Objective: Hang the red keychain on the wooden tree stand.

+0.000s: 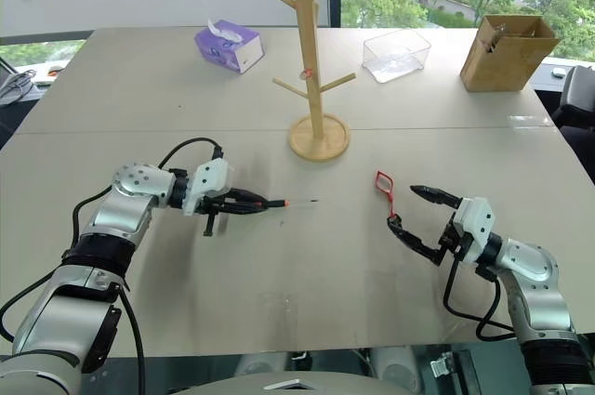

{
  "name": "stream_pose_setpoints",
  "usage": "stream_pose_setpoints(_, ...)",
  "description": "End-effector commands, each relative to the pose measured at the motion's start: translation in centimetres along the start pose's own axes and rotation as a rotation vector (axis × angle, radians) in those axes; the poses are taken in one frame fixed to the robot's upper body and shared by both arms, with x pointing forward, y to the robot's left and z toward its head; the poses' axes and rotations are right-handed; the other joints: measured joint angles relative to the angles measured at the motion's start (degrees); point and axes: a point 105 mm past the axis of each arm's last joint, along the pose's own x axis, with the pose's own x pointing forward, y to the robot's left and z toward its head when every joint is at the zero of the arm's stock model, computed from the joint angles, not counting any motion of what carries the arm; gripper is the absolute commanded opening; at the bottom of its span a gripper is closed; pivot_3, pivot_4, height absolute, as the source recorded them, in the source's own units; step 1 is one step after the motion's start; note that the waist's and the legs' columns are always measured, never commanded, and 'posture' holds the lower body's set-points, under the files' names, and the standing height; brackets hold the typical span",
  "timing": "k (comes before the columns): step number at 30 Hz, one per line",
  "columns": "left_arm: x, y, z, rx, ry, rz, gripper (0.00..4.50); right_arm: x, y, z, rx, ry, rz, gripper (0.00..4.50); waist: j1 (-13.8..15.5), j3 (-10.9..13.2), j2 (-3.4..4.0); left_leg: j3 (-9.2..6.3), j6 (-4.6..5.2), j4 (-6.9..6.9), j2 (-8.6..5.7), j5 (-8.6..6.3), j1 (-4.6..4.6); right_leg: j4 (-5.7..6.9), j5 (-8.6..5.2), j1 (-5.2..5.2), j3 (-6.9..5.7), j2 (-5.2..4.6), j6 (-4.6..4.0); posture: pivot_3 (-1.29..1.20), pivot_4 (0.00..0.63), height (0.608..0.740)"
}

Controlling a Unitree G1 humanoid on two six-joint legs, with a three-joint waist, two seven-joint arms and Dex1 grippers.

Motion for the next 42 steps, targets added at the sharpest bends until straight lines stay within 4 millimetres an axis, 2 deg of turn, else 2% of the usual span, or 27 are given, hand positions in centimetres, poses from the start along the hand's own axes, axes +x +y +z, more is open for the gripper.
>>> stream_pose_setpoints(1,-1.6,2.9,1.1,-0.057,-0.082,0.247,0.07,-0.6,0.1,2.0,-0.066,-0.029,0.053,4.50,-0.02,0.01,0.00,-0.02,0.00,0.02,0.00,0.00,-0.02,0.01,0.00,0.00,-0.01,0.00,0.00,0.00,0.150,0.740)
stream_pose_setpoints(5,-3.9,5.6,1.3,-0.206,-0.196,0.556,0.07,-0.4,0.9,3.9,-0.087,-0.039,0.160,4.50,-0.23,0.04,0.06,-0.07,0.00,0.04,0.04,0.00,-0.05,0.00,0.00,-0.01,-0.02,0.01,0.01,0.00,0.150,0.740)
stream_pose_setpoints(6,-5.0,6.6,0.9,-0.275,-0.232,0.695,0.07,-0.2,1.3,4.5,-0.088,-0.043,0.204,4.50,-0.23,0.04,0.06,-0.06,-0.01,0.04,0.07,0.00,-0.05,0.01,0.01,-0.02,0.01,0.01,0.01,0.00,0.150,0.740)
stream_pose_setpoints(8,-7.0,7.9,-0.4,-0.391,-0.263,0.913,0.07,0.1,1.8,5.4,-0.083,-0.048,0.261,4.50,-0.23,0.03,0.04,-0.08,-0.01,0.04,0.11,0.00,-0.04,0.01,0.01,-0.01,0.01,0.00,0.01,0.00,0.150,0.740)
stream_pose_setpoints(13,-11.5,9.1,-3.9,-0.582,-0.273,1.339,0.07,0.8,1.7,6.0,-0.078,-0.058,0.305,4.50,-0.12,0.01,-0.08,-0.14,0.00,0.04,0.08,0.00,-0.05,0.00,0.01,0.01,-0.07,-0.01,0.01,0.00,0.150,0.740)
stream_pose_setpoints(20,-16.6,9.2,-9.2,-0.787,-0.127,1.715,0.07,1.9,1.3,5.8,-0.060,-0.066,0.303,4.50,0.09,-0.02,-0.32,-0.18,-0.21,0.06,-0.04,0.12,-0.06,-0.01,0.02,0.07,-0.20,-0.06,0.02,0.00,0.150,0.740)
stream_pose_setpoints(29,-19.2,10.4,-8.7,-0.832,-0.196,1.827,0.07,2.4,1.6,5.9,-0.055,-0.085,0.288,4.50,-0.16,-0.01,-0.36,-0.16,-0.26,0.05,-0.02,0.15,-0.05,-0.01,0.02,0.09,-0.25,-0.06,0.01,0.00,0.150,0.740)
stream_pose_setpoints(31,-19.3,10.8,-8.2,-0.818,-0.210,1.833,1.00,2.5,1.6,5.8,-0.055,-0.087,0.280,4.50,-0.15,0.00,-0.38,-0.16,-0.26,0.05,-0.02,0.15,-0.06,-0.01,0.02,0.09,-0.25,-0.06,0.01,0.00,0.150,0.740)
stream_pose_setpoints(32,-19.3,11.0,-7.9,-0.808,-0.212,1.834,1.22,2.5,1.5,5.8,-0.055,-0.087,0.277,4.50,-0.08,0.00,-0.38,-0.16,-0.26,0.05,-0.03,0.15,-0.06,-0.01,0.02,0.09,-0.26,-0.06,0.01,0.00,0.150,0.740)
stream_pose_setpoints(36,-19.1,11.4,-7.2,-0.782,-0.239,1.830,3.09,2.5,1.5,5.8,-0.056,-0.087,0.272,4.50,-0.07,0.00,-0.40,-0.12,-0.27,0.06,-0.03,0.15,-0.07,-0.01,0.03,0.10,-0.26,-0.07,0.01,0.00,0.150,0.740)
stream_pose_setpoints(38,-18.0,11.8,-6.6,-0.779,-0.293,1.765,4.22,2.5,1.2,5.7,-0.047,-0.095,0.243,4.50,-0.10,0.00,-0.40,-0.10,-0.27,0.05,-0.04,0.15,-0.07,-0.01,0.03,0.09,-0.26,-0.06,0.01,0.00,0.150,0.740)
stream_pose_setpoints(39,-17.8,12.0,-6.2,-0.752,-0.308,1.749,4.45,2.6,0.9,5.7,-0.038,-0.101,0.220,4.50,-0.06,0.00,-0.40,-0.08,-0.27,0.05,-0.04,0.15,-0.07,0.00,0.02,0.09,-0.26,-0.06,0.01,0.00,0.150,0.740)
stream_pose_setpoints(42,-16.7,12.1,-5.0,-0.682,-0.343,1.663,4.45,2.7,0.0,5.7,0.007,-0.115,0.152,4.50,-0.11,0.00,-0.41,-0.02,-0.28,0.06,-0.04,0.15,-0.09,-0.01,0.03,0.10,-0.30,-0.07,0.01,0.00,0.150,0.740)
